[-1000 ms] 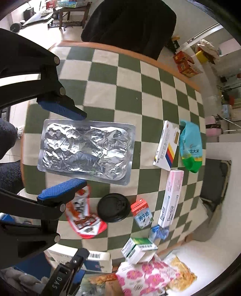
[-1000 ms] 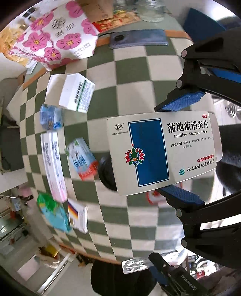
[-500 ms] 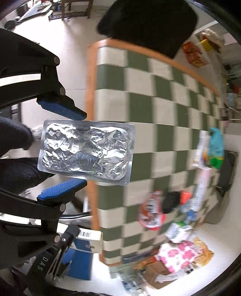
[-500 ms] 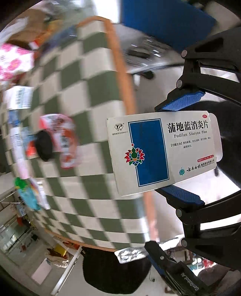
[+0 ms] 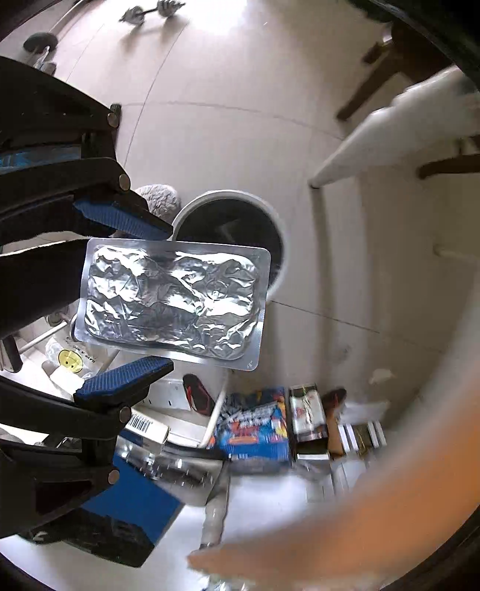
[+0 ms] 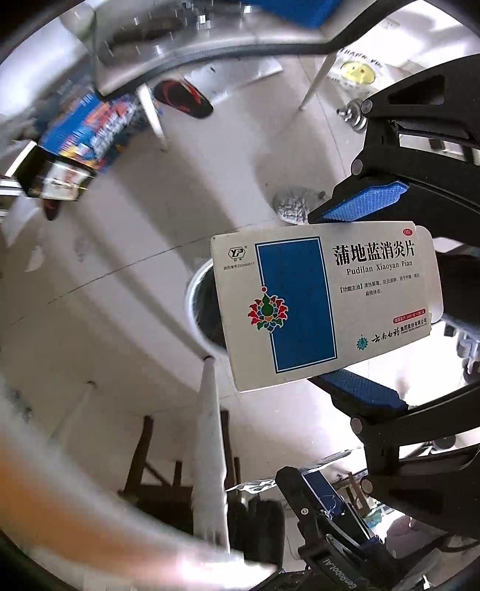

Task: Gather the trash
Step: 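Carry the blister pack and medicine box down and drop both into the white bin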

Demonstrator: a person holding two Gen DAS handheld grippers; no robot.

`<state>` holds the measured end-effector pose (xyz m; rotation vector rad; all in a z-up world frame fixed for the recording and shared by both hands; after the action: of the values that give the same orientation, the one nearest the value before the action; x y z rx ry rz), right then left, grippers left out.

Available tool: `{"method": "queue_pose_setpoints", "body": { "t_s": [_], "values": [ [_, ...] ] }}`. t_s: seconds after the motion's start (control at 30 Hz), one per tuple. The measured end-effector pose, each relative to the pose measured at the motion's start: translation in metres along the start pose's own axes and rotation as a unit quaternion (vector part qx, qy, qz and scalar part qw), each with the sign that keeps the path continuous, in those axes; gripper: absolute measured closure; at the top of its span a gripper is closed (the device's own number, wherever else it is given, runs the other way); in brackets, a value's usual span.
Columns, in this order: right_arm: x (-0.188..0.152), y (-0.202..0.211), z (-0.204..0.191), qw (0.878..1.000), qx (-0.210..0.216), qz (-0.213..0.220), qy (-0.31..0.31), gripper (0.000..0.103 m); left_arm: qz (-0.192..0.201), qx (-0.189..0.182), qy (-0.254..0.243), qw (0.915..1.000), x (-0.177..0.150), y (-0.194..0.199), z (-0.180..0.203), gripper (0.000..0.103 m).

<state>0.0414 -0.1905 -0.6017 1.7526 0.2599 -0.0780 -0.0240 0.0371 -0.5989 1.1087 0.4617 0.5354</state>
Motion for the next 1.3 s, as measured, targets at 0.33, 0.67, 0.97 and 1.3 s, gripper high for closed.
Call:
{"method": "queue_pose_setpoints", "body": {
  "t_s": [0.33,0.67,0.97,1.3],
  "values": [
    [0.044,-0.16,-0.002,0.998,0.03,-0.06,0.02,0.01,-0.014,0.025,0.008,0.9996,0.01,-0.099,-0.064,0.005],
    [0.035,-0.182,-0.007,0.993,-0.057,-0.034,0.101,0.0,-0.023,0.191,-0.039,0.9806,-0.01,-0.086,-0.092,0.001],
    [0.02,-0.131,-0.012,0.987,-0.113,0.0,0.118,0.0,-0.02,0.219,-0.079,0.9724,-0.022,-0.046,-0.067,0.001],
    [-0.016,-0.021,-0.035,0.986,-0.107,0.031,0.122,0.0,-0.003,0.204,-0.098,0.9739,-0.043,0.029,-0.025,0.001]
  ]
}}
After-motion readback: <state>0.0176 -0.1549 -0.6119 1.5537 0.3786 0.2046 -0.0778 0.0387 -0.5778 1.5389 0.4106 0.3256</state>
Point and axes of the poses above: each gripper's, at about its wrist camera, not at the fingertips, and y roughly against the way its jaws point, z to its right, x to its top, the point moved 5 cm from there along -y, roughly the way its jaws point, and after that the axes turned 14 degrees about -y, right-handed, at the moved point
